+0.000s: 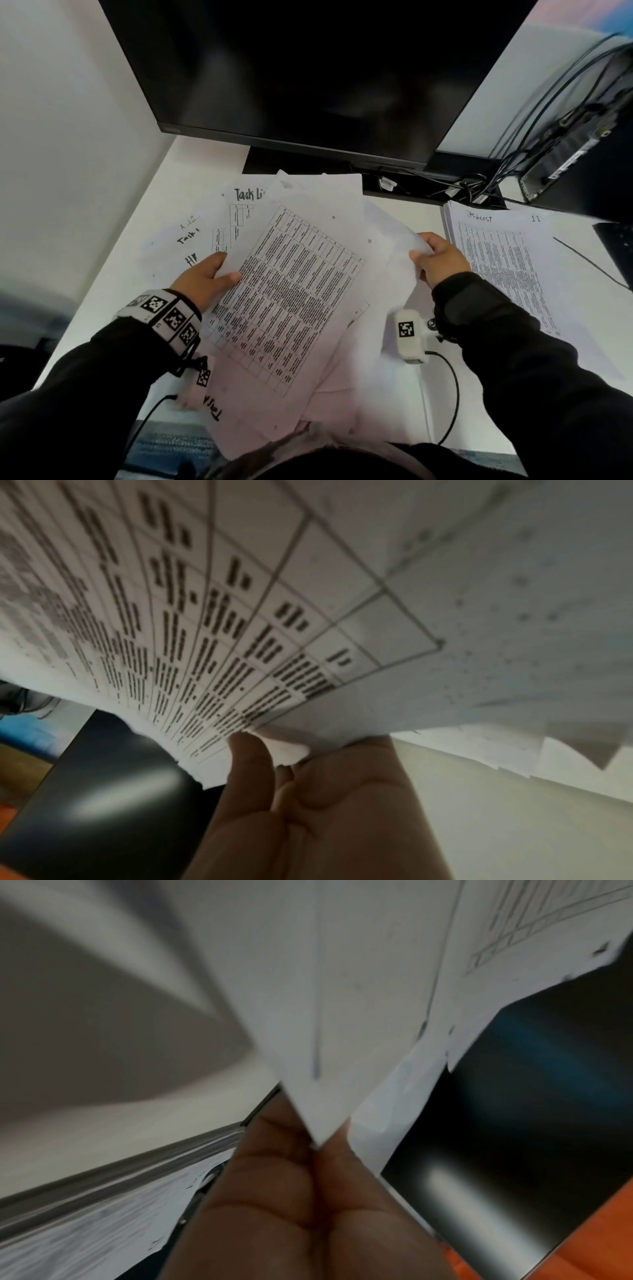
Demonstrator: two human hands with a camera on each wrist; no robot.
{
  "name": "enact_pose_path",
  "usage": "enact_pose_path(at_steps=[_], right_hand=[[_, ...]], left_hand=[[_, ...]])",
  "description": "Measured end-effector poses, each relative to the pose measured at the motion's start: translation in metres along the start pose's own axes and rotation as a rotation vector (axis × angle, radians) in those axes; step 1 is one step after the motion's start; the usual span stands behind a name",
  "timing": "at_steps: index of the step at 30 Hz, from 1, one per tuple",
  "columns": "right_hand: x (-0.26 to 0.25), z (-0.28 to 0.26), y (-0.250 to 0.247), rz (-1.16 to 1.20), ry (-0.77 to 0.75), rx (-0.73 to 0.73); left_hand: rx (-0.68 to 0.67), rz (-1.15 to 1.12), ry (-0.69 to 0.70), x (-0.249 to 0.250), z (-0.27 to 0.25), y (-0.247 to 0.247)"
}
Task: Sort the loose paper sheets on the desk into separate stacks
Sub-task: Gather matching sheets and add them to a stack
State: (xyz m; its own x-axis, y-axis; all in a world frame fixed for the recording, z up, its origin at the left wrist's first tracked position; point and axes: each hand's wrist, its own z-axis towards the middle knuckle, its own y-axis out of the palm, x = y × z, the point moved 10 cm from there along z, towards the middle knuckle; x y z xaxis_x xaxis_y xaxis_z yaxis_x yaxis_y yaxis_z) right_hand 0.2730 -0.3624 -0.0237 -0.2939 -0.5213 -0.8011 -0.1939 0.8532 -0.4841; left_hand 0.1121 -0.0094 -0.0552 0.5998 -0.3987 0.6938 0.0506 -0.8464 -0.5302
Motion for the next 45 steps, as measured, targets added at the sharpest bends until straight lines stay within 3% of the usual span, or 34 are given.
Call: enact_pose_path(at_steps=[3,7,14,19,23,30,34,39,42,45], right_hand=[[-0.014,-0.005,0.021,0.016,-0.039,-0.114],[-0.027,-0.012,0.040,0.036,-0.110,-0.127],[0.023,-0.020,0.040,0.462,0.176,-0.087],[0.020,-0.042,0.067,0.281,0.055,-0.351],[0.009,-0.044,0.056,0.284,0.029,-0.217],[0.013,-0.030,0.029,0.249,0.127,-0.056],[0.014,-0.028,0.036,0.239,0.229,-0.060],[0.028,-0.023,0.052,0.091,0.225,-0.059],[0.024,-0.036,0.051,0.127,0.254,-0.071],[0.013,-0.047,0.053,0.132,0.161,-0.175]], left_hand=[[-0.063,0.046,-0.030,0.002,-0.002,0.015],[-0.020,0.104,-0.004,0.006,-0.002,0.025],[0.058,-0.056,0.031,-0.006,0.007,0.001],[0.074,-0.242,0.090,-0.004,0.015,-0.011],[0.035,-0.314,0.084,0.003,0.011,-0.007],[0.015,0.008,0.073,0.012,0.001,0.010],[-0.044,0.072,0.038,0.006,-0.001,0.025],[-0.164,0.129,-0.047,-0.009,-0.004,0.054],[-0.086,0.093,0.006,-0.007,-0.006,0.054],[-0.019,-0.025,0.006,-0.011,-0.009,0.046]])
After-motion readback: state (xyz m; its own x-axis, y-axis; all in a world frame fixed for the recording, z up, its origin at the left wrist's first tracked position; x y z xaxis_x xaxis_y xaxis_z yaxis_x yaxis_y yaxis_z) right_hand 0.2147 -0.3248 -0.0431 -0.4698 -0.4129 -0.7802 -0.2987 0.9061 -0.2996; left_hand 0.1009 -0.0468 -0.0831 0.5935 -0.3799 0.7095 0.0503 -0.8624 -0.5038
